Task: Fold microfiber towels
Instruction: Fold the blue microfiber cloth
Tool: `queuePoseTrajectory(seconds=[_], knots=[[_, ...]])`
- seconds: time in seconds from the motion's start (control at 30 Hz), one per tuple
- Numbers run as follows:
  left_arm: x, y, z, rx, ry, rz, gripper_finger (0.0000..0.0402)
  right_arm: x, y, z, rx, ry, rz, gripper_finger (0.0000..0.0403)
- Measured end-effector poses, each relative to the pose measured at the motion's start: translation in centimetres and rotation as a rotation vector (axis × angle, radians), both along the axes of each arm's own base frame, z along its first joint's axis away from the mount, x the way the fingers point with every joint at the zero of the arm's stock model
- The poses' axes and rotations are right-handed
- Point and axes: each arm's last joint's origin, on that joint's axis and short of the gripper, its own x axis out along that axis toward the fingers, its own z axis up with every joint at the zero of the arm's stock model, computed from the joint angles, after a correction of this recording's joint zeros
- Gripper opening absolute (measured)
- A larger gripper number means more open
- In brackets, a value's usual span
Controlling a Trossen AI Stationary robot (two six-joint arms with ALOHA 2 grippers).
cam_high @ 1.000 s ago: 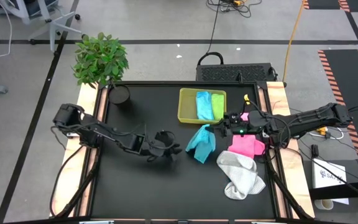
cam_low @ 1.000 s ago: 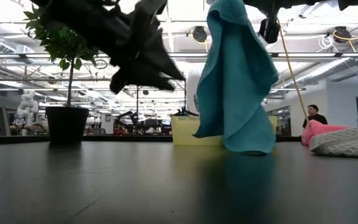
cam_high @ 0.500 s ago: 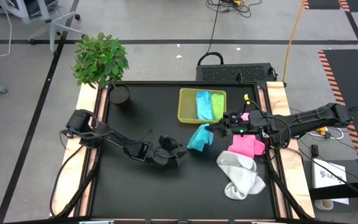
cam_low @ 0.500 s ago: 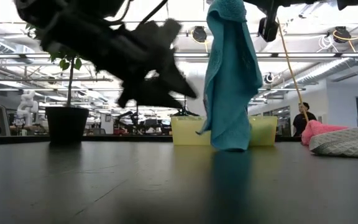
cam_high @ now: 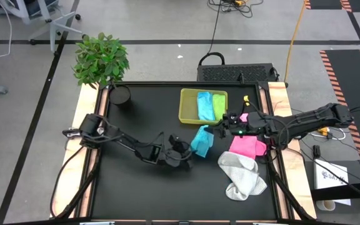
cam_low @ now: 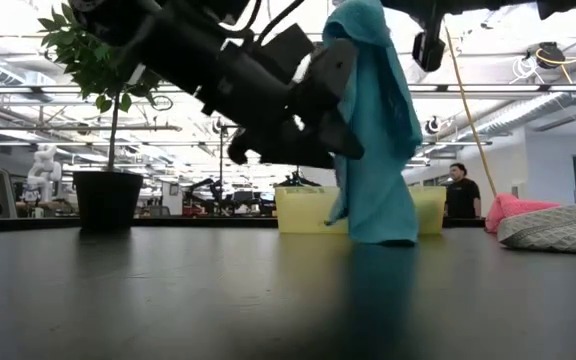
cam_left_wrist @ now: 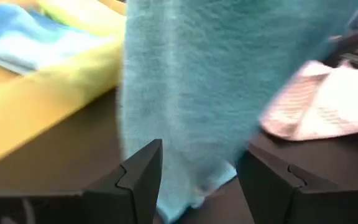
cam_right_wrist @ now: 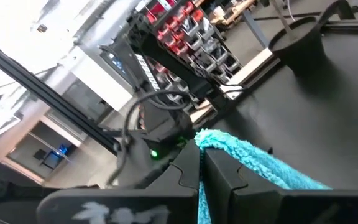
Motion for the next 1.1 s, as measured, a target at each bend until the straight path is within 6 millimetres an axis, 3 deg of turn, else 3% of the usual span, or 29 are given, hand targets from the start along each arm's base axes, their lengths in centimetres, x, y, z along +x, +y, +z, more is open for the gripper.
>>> queuePoseTrajectory(seconds=[0.33, 0.5, 0.67, 0.9, 1.1], knots=[[0.3, 2.6, -0.3, -0.04, 0.039, 0.098, 0.0195, 0.1, 0.0, 0.3, -0.004, -0.043, 0.003, 0.0], [-0.4, 2.2, -0.1, -0.034, 0.117, 0.051, 0.0121, 0.1, 0.1, 0.3, -0.008, -0.038, 0.03, 0.0], [-1.4, 1.7, 1.8, 0.008, 0.164, 0.007, 0.0015, 0.1, 0.1, 0.3, -0.011, -0.037, 0.031, 0.0], [-2.9, 2.4, 4.4, 0.051, 0.18, 0.084, 0.0005, 0.1, 0.1, 0.3, -0.017, -0.044, 0.033, 0.0], [-6.4, 3.1, 9.4, 0.108, 0.198, 0.142, 0.0003, 0.0, 0.7, 0.1, 0.063, -0.014, 0.207, 0.0]])
